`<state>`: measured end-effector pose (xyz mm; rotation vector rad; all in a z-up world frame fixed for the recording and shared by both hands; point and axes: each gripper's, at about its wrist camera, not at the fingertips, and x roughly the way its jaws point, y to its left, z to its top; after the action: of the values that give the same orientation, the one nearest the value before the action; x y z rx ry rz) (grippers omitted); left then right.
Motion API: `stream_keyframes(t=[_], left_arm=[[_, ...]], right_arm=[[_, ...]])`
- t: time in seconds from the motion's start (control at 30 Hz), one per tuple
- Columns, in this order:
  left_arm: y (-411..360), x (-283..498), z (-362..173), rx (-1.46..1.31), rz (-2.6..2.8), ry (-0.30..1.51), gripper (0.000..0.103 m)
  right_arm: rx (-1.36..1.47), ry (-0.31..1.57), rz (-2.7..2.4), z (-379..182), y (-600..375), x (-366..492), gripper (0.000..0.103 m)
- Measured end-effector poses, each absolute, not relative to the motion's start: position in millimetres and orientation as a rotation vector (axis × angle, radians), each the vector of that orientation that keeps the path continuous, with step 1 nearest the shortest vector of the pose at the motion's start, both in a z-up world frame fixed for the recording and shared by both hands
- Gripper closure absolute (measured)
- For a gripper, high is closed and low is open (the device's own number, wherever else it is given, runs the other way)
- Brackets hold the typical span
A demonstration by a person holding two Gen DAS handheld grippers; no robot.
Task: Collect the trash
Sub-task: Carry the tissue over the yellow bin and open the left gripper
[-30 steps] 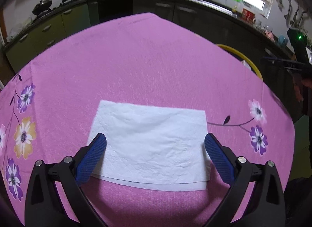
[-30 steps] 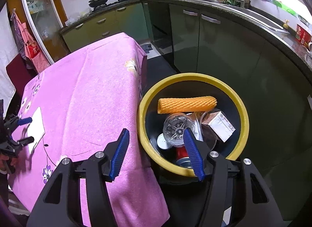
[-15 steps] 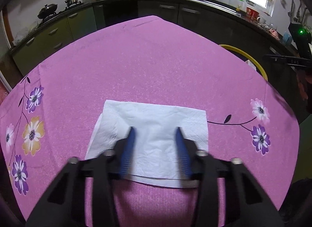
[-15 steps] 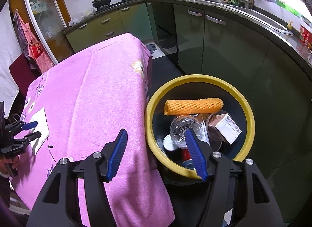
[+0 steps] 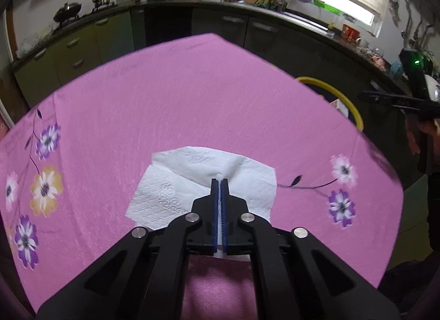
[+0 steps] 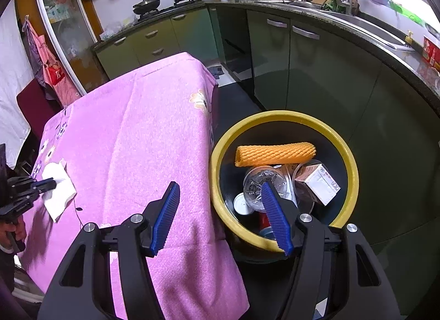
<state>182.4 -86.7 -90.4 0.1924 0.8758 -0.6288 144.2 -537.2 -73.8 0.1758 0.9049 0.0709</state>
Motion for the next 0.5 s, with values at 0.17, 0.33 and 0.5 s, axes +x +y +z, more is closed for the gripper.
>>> stream_keyframes(t=[0.17, 0.33, 0.5], left_arm=[[-95.6, 174.5, -61.2, 0.205, -0.651, 0.824, 0.102], [-112.5, 168.3, -35.6, 0.218, -0.704, 0.783, 0.102], [-156.1, 169.3, -16.9, 0.255, -0.814, 0.758, 0.102]], right_arm=[[0.178, 0.899, 0.075, -72.0, -536.8, 143.0, 0.042], [0.181, 0.891, 0.071, -69.9, -539.0, 139.9, 0.042], [0.194, 0.87, 0.033, -62.2, -554.5, 129.1, 0.042]])
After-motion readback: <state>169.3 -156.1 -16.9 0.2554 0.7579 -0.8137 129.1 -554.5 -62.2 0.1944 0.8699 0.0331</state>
